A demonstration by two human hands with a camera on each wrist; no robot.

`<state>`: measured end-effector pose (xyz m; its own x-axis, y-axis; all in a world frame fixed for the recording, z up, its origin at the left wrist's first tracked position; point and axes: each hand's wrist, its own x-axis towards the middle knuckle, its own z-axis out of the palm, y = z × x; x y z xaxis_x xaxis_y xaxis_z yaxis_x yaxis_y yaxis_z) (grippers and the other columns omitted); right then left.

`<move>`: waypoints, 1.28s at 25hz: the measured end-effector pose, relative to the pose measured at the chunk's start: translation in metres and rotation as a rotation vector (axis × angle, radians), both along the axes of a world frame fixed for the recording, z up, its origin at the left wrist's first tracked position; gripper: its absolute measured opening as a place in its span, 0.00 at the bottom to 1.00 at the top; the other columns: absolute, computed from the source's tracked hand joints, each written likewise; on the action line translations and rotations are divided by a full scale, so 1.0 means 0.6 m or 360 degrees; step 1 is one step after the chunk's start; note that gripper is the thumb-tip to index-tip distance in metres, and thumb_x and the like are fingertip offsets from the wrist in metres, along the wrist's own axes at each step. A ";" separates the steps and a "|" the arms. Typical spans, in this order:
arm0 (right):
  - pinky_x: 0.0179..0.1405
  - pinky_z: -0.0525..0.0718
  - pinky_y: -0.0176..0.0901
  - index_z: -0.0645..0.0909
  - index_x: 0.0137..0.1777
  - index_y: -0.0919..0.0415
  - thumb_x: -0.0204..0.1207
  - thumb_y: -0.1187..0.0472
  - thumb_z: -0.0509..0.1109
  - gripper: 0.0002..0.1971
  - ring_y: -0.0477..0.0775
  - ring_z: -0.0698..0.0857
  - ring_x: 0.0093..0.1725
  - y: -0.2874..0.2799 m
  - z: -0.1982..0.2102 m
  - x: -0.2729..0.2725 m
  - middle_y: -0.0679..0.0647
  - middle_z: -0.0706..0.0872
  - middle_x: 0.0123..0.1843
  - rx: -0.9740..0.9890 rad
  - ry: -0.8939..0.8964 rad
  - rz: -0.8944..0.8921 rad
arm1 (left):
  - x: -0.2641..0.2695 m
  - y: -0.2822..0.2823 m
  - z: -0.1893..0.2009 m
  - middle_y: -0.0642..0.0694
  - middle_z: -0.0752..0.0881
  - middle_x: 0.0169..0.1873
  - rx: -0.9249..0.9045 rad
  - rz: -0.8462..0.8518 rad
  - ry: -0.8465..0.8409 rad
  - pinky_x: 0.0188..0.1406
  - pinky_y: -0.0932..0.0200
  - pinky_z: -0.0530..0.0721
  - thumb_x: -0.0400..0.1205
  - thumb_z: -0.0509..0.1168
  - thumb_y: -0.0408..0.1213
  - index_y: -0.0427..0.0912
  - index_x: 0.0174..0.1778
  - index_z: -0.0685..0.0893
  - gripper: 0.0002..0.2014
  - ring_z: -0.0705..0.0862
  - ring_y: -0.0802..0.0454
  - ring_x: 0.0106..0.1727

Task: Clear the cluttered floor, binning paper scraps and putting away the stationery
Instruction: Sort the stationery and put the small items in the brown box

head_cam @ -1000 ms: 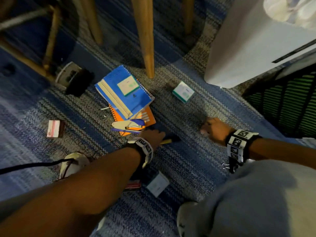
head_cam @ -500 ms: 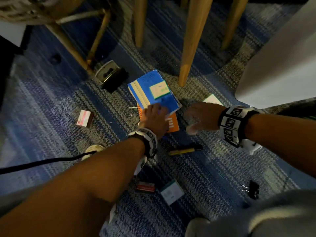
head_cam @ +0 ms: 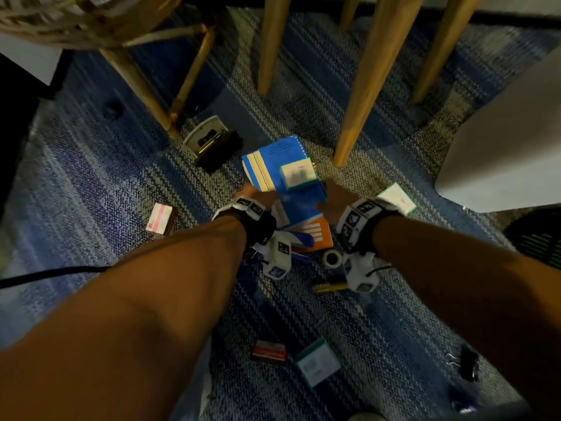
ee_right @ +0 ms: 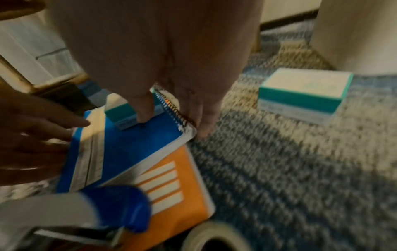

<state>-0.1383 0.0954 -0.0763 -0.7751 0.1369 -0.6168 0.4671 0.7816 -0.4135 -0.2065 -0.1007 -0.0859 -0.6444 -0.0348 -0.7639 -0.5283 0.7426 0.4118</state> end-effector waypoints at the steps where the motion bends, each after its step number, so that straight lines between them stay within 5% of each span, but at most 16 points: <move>1: 0.68 0.74 0.54 0.61 0.79 0.66 0.78 0.55 0.69 0.33 0.67 0.73 0.72 -0.015 -0.011 0.006 0.66 0.72 0.74 0.0021 0.0022 -0.0064 | 0.000 -0.002 0.008 0.39 0.87 0.52 0.0036 0.0007 -0.0026 0.39 0.53 0.78 0.74 0.73 0.53 0.35 0.58 0.84 0.26 0.86 0.40 0.50; 7: 0.61 0.80 0.54 0.76 0.67 0.67 0.75 0.53 0.72 0.25 0.66 0.81 0.64 -0.032 -0.041 0.025 0.66 0.81 0.64 0.0050 -0.0091 -0.0410 | 0.026 0.014 0.038 0.34 0.81 0.65 0.0066 -0.0018 0.0000 0.60 0.44 0.80 0.81 0.68 0.46 0.30 0.74 0.72 0.30 0.81 0.35 0.65; 10: 0.63 0.81 0.56 0.78 0.67 0.63 0.75 0.52 0.70 0.23 0.66 0.82 0.64 -0.002 -0.036 0.022 0.63 0.83 0.64 -0.0025 -0.0159 -0.0261 | 0.043 0.033 0.059 0.37 0.83 0.60 0.0349 -0.0055 0.0283 0.53 0.50 0.81 0.76 0.72 0.28 0.35 0.68 0.73 0.25 0.82 0.41 0.62; 14: 0.60 0.77 0.52 0.72 0.72 0.65 0.78 0.65 0.63 0.22 0.66 0.79 0.65 0.046 0.007 0.002 0.64 0.78 0.68 0.0048 -0.0082 -0.0149 | 0.023 0.050 0.102 0.51 0.79 0.39 0.0501 -0.0037 0.0411 0.27 0.67 0.77 0.67 0.74 0.17 0.39 0.54 0.70 0.27 0.79 0.58 0.38; 18: 0.46 0.72 0.46 0.68 0.77 0.57 0.76 0.74 0.62 0.29 0.61 0.79 0.55 0.093 0.081 -0.052 0.62 0.79 0.58 -0.0051 0.0038 -0.0236 | 0.012 0.093 0.136 0.44 0.84 0.41 0.0725 0.0129 0.0505 0.32 0.63 0.80 0.72 0.74 0.22 0.37 0.57 0.76 0.20 0.82 0.53 0.38; 21: 0.45 0.76 0.44 0.74 0.71 0.54 0.78 0.66 0.64 0.21 0.64 0.83 0.55 0.120 0.127 -0.048 0.63 0.84 0.58 -0.0046 0.0052 -0.0066 | 0.014 0.118 0.148 0.41 0.86 0.44 0.0574 -0.0032 0.0577 0.43 0.58 0.81 0.78 0.70 0.30 0.40 0.50 0.81 0.07 0.83 0.47 0.45; 25: 0.52 0.86 0.50 0.74 0.73 0.51 0.77 0.58 0.68 0.23 0.57 0.86 0.50 0.142 0.188 -0.004 0.56 0.87 0.55 0.0000 -0.0120 -0.0044 | 0.035 0.128 0.178 0.39 0.84 0.41 0.0401 -0.0187 0.0749 0.42 0.43 0.85 0.74 0.73 0.31 0.48 0.40 0.70 0.16 0.85 0.40 0.43; 29: 0.50 0.89 0.53 0.65 0.79 0.54 0.72 0.38 0.72 0.39 0.57 0.87 0.55 0.133 0.266 0.031 0.54 0.79 0.67 -0.0542 -0.0050 -0.0590 | 0.053 0.148 0.237 0.54 0.72 0.28 0.0447 -0.0355 0.0925 0.28 0.61 0.71 0.68 0.76 0.27 0.51 0.32 0.64 0.25 0.71 0.56 0.29; 32: 0.48 0.88 0.65 0.58 0.82 0.47 0.55 0.21 0.70 0.57 0.64 0.83 0.63 0.104 0.304 0.023 0.53 0.70 0.78 -0.0896 -0.0001 -0.1099 | 0.064 0.167 0.278 0.56 0.72 0.24 0.0628 -0.0437 0.1009 0.24 0.69 0.68 0.66 0.76 0.25 0.51 0.31 0.66 0.25 0.70 0.64 0.23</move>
